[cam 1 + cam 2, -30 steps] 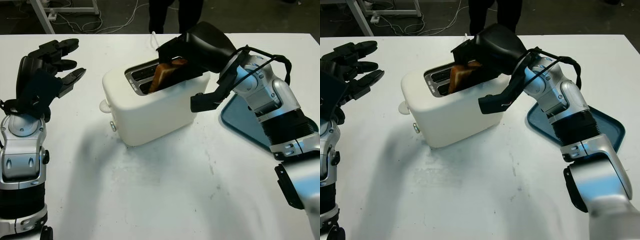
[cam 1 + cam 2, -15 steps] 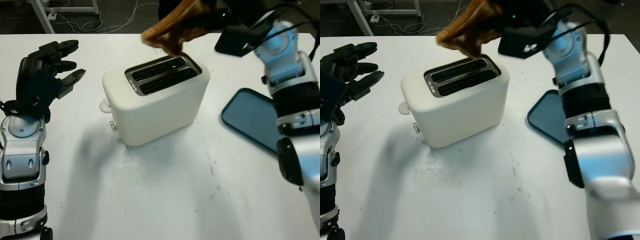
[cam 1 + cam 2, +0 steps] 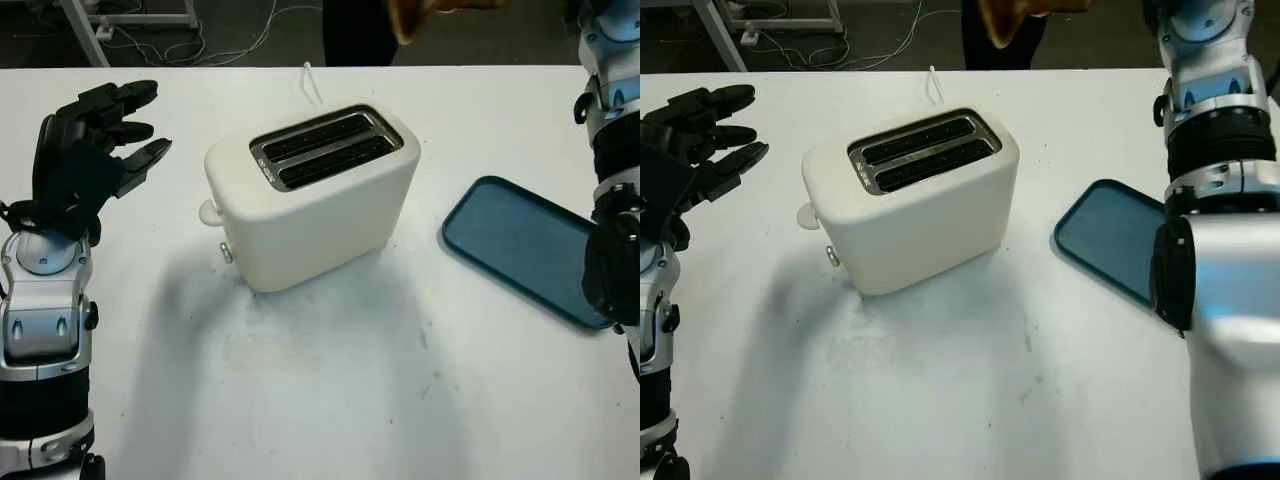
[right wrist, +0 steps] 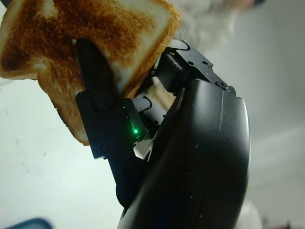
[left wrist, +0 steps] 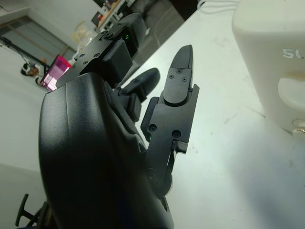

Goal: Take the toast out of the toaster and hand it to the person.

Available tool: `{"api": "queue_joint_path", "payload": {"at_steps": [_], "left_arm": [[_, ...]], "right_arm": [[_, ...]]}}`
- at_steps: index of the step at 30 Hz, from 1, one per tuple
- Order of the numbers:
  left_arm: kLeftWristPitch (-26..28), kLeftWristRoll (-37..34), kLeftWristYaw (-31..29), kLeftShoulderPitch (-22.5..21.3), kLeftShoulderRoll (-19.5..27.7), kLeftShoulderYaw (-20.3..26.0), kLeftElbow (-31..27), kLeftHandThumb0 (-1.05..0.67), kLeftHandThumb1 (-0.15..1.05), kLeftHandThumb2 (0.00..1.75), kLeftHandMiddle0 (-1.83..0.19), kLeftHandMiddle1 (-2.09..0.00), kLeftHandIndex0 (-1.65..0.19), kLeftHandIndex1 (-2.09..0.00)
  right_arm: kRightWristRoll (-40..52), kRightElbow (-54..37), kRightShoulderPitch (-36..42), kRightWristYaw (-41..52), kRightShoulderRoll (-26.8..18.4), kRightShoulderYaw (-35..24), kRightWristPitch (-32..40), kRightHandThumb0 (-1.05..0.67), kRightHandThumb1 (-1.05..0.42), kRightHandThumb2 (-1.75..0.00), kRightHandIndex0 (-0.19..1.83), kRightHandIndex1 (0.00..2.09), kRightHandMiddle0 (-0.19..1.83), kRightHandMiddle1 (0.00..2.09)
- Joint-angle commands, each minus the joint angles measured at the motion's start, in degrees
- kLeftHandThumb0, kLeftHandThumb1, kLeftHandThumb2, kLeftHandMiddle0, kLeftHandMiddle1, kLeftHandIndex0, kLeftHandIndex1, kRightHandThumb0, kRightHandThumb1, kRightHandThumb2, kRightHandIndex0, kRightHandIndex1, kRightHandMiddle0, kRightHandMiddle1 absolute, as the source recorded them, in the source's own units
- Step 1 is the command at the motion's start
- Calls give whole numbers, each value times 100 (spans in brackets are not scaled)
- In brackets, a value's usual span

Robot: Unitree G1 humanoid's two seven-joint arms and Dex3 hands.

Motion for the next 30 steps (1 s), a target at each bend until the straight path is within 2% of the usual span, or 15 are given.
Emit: {"api": "queue_joint_path", "payload": {"at_steps": [1,6,10,13,16,17,20,23,24,25,26,27,28,29,30], "left_arm": [[-45,-14,-18,1,33,3,10,-17,92,8,-38,-82,-65,-9],[-100,-1,-30,11,58,0,44,-18,92,8,-38,-83,-65,-9],[-119,-62,-33,25,23,33,43,-18,92,8,-37,-83,-65,-9],[-120,-24,-8,41,26,16,32,-17,92,7,-36,-84,-65,-9],[-128,-22,-13,59,28,18,27,-17,92,8,-36,-85,-65,-9],[-147,-23,-18,64,31,18,34,-16,92,8,-35,-85,-64,-9],[-225,-50,-31,67,25,28,82,-16,92,8,-35,-86,-65,-9],[-227,-64,-38,77,26,37,86,-16,92,9,-35,-86,-64,-9],[-225,-64,-34,82,28,36,81,-16,92,9,-34,-87,-64,-9],[-222,-70,-29,91,27,40,73,-16,92,9,-34,-87,-64,-9],[-220,-68,-25,100,32,41,67,-16,92,8,-34,-87,-64,-9],[-234,-46,-23,111,48,35,68,-16,92,8,-34,-87,-64,-9],[-245,-32,-22,120,60,32,68,-16,92,8,-34,-87,-64,-9],[-238,-28,-17,124,61,34,63,-16,92,8,-34,-87,-64,-9],[-241,-34,-15,130,58,41,61,-15,92,8,-34,-86,-63,-9]], "right_arm": [[-83,200,-16,-277,98,78,160,-27,-92,-16,105,175,78,175],[-57,592,226,-665,294,57,195,-11,-92,-24,81,175,44,175],[211,777,337,-663,442,-195,259,-13,-92,-27,69,175,36,175],[186,851,448,-799,498,-194,189,-13,-92,-25,66,175,36,162],[195,899,518,-962,565,-230,350,-13,-92,-25,68,175,30,171],[244,906,530,-989,595,-280,405,-12,-92,-23,67,175,24,156],[383,918,577,-912,674,-426,432,-13,-92,-21,69,175,32,105],[419,933,624,-876,710,-458,392,-10,-92,-24,69,175,56,57],[422,935,633,-868,716,-463,383,-9,-92,-26,68,175,69,46],[430,941,636,-864,722,-477,396,-9,-92,-26,68,175,72,42],[415,949,640,-876,722,-471,407,-8,-92,-27,68,175,72,45],[411,953,642,-867,720,-475,412,-6,-92,-30,68,175,58,89],[412,962,632,-895,724,-487,465,-5,-92,-31,69,175,50,112],[438,969,612,-941,737,-526,544,-6,-92,-30,69,175,43,115],[454,980,580,-1005,751,-558,673,-8,-92,-29,70,175,38,96]]}}
